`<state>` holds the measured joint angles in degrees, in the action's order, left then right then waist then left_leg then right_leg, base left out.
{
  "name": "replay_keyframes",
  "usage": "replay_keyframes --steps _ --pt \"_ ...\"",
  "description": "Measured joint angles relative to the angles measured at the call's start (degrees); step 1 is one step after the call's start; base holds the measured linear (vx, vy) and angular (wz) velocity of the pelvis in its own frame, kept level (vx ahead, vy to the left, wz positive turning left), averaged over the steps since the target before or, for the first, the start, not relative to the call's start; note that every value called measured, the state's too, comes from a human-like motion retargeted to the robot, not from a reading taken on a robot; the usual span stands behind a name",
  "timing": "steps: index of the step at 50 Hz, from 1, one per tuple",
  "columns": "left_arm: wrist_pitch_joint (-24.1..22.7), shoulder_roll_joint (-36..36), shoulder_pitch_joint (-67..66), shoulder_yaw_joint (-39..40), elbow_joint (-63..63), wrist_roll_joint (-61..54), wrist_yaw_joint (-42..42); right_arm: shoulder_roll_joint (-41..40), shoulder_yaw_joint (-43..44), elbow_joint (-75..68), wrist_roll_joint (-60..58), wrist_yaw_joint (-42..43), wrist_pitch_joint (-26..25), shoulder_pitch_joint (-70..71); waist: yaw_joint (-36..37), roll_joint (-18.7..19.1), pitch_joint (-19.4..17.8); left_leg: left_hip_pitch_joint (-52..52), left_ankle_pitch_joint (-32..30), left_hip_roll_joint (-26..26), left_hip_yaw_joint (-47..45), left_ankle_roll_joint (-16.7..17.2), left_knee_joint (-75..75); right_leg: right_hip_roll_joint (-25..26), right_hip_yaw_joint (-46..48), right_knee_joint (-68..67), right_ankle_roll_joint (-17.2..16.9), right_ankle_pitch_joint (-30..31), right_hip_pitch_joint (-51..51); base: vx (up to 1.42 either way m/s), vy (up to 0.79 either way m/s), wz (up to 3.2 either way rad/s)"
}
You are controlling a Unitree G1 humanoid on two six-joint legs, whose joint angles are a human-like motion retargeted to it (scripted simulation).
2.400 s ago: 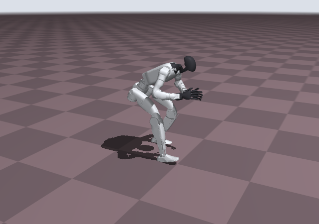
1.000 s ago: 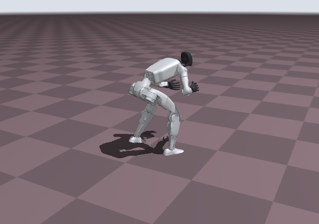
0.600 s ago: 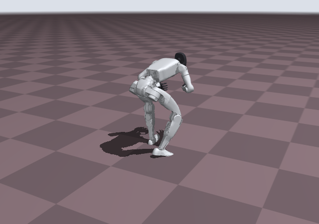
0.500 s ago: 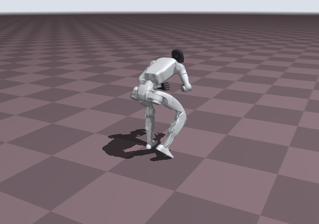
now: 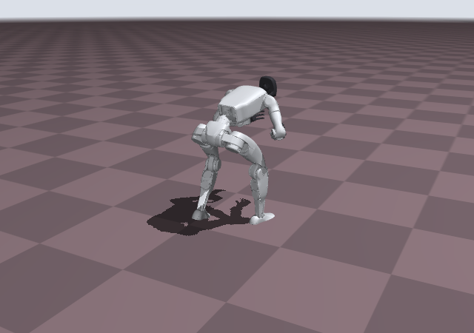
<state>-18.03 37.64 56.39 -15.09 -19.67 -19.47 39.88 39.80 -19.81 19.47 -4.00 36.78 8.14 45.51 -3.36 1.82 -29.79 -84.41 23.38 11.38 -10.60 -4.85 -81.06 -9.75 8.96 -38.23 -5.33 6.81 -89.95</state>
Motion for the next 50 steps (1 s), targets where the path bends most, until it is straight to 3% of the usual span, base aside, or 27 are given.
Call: replay_keyframes --steps 3,8,12,20,24,27,30,35,38,42,47,50 --pt "0.93 1.43 -7.68 3.27 0.0 0.28 0.47 0.57 0.12 0.88 0.47 0.08 0.59 1.3 0.98 0.02 0.0 -2.96 -3.89 2.6 -0.16 1.41 -5.61 0.21 -0.27 -4.58 0.24 -3.41 0.0 0.43 -0.25 0.21" --pt "-1.15 0.96 -22.66 7.63 -0.13 -5.13 1.62 0.98 -1.1 1.01 -0.78 1.84 -0.41 5.57 1.54 -1.06 0.0 -5.54 -0.64 4.78 -4.24 0.47 -3.31 -0.19 -1.71 -12.93 1.76 -10.16 0.01 0.4 -0.21 0.31" --pt "-2.89 -0.47 -32.84 7.83 0.77 -10.69 0.43 1.88 -3.82 -0.11 -3.72 3.27 -2.38 9.61 1.17 -3.24 0.0 -5.54 -1.19 1.4 -8.9 -0.54 9.97 -2.08 -4.75 -19.96 2.56 -15.66 0.81 0.33 -0.13 0.46" --pt "-3.07 3.31 -41.95 10.07 0.71 -14.21 -2.11 3.45 -8.25 0.42 -8.55 5.67 -6.37 24.05 6.02 -4.88 0.0 -5.54 -6.55 -1.73 -13.41 2.6 43.81 -0.56 -3.83 -26.74 1.9 -22.4 0.0 0.39 -0.06 -0.24" --pt "-2.68 4.42 -43.7 10.99 0.49 -13.8 -3.15 2.83 -8.69 1.63 -7.89 6.37 -6.02 26.47 8.89 -6.52 0.0 -3.22 -10.64 -0.02 -13.96 5.13 45.81 1.63 -3.89 -30.43 3.94 -26.97 1.22 0.53 0.01 -0.8" --pt "-2.12 4.49 -42.32 10.58 0.43 -14.05 -2.85 2.2 -7.41 1.97 -7.41 6.95 -5.97 24.65 8.27 -7.21 0.0 -4.6 -11.04 1.5 -13.87 3.69 37.71 0.72 -4.43 -36.01 5.88 -29.76 1.5 0.5 0.07 -0.06" --pt "-1.17 4.08 -38.0 8.24 0.95 -12.66 -0.88 0.71 -5.44 1.93 -6.24 7.27 -5.74 19.18 7.3 -7.59 0.0 -5.54 -8.3 2.75 -12.53 1.26 28.34 -0.74 -5.19 -45.3 6.67 -25.72 0.0 0.5 0.11 -0.14" --pt "0.3 1.75 -29.66 0.06 1.81 -9.84 1.91 -4.47 -3.23 0.47 -3.09 5.6 -5.09 2.37 5.49 -4.86 0.0 -0.07 0.47 3.63 -5.74 -2.88 14.11 -0.51 -5.24 -60.08 3.0 -5.53 0.0 0.5 0.13 -0.27" --pt "1.01 0.19 -20.99 -4.95 2.1 -7.95 1.88 -4.74 -1.96 0.25 -0.74 4.75 -3.56 -5.62 5.35 -3.06 0.0 3.35 4.82 4.78 -2.41 -2.43 9.43 -0.33 -3.09 -56.27 3.08 -8.14 0.0 0.45 0.09 -0.29" --pt "1.48 -1.54 -6.11 -10.17 2.63 -5.28 0.91 -2.64 -0.09 1.02 2.12 3.54 -1.39 -11.23 6.49 -1.36 0.0 5.72 8.22 6.99 -0.44 -0.97 6.71 -0.2 2.03 -36.29 4.0 -10.3 0.0 0.38 0.08 -0.47" --pt "1.11 0.25 11.8 -12.24 2.64 -2.75 -1.25 -0.59 1.84 1.71 2.22 2.79 -0.43 -7.3 4.8 -2.15 0.0 3.17 9.44 6.51 -2.5 -0.4 5.66 2.14 3.24 0.07 1.79 -6.15 0.0 0.41 0.03 0.09" --pt "0.68 2.02 17.26 -12.51 2.28 -1.66 -2.01 -0.4 2.53 1.63 1.3 2.9 -0.54 -3.62 1.05 -1.7 0.0 1.76 11.04 2.84 -3.41 -1.29 4.32 0.31 0.43 9.3 -0.56 -0.44 0.0 0.52 -0.05 1.28"
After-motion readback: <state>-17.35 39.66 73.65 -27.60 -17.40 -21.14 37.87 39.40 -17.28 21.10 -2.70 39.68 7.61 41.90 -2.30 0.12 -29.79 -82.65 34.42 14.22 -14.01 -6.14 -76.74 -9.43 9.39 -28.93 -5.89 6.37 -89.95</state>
